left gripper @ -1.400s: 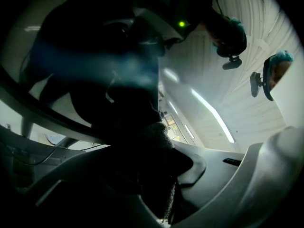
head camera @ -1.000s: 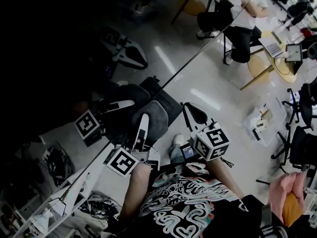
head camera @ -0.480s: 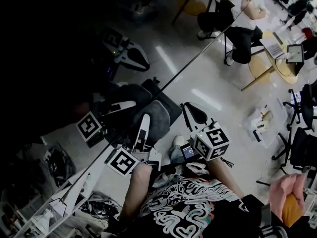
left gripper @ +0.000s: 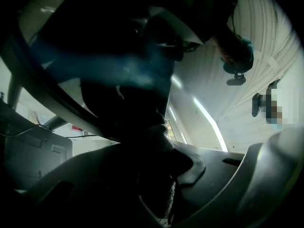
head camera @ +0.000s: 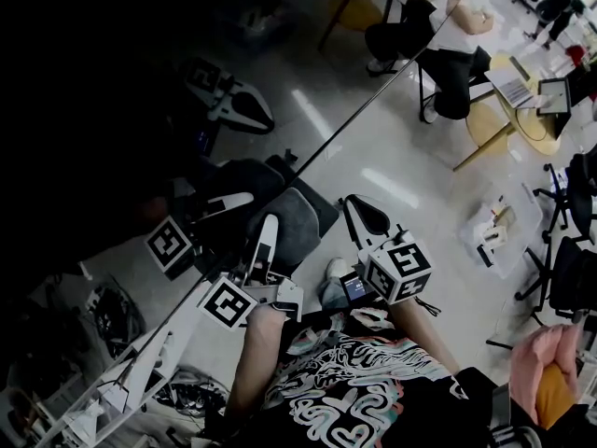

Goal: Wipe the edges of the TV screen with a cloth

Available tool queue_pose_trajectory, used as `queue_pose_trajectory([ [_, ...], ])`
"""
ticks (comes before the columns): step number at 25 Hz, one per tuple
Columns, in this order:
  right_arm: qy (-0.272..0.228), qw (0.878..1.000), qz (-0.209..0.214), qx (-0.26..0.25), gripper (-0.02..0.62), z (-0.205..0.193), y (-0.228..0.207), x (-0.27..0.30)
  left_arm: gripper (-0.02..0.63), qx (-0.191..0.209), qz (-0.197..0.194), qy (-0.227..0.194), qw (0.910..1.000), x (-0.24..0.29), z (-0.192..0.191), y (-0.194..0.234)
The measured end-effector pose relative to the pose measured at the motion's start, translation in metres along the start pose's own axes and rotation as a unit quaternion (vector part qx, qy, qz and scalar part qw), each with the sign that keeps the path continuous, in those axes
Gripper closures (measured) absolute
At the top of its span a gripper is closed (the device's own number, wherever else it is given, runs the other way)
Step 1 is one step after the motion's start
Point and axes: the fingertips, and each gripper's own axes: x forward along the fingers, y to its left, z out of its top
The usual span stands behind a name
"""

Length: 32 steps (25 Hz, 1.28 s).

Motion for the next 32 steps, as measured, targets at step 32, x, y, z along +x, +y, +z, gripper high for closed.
queue_pose_trajectory([
  [32, -0.025, 1.0, -0.003, 0.0, 0.563, 0.031, -0.067, -0.011, 0.466, -0.041, -0.036, -0.003, 0.9985, 0.073, -0.024, -0.02],
])
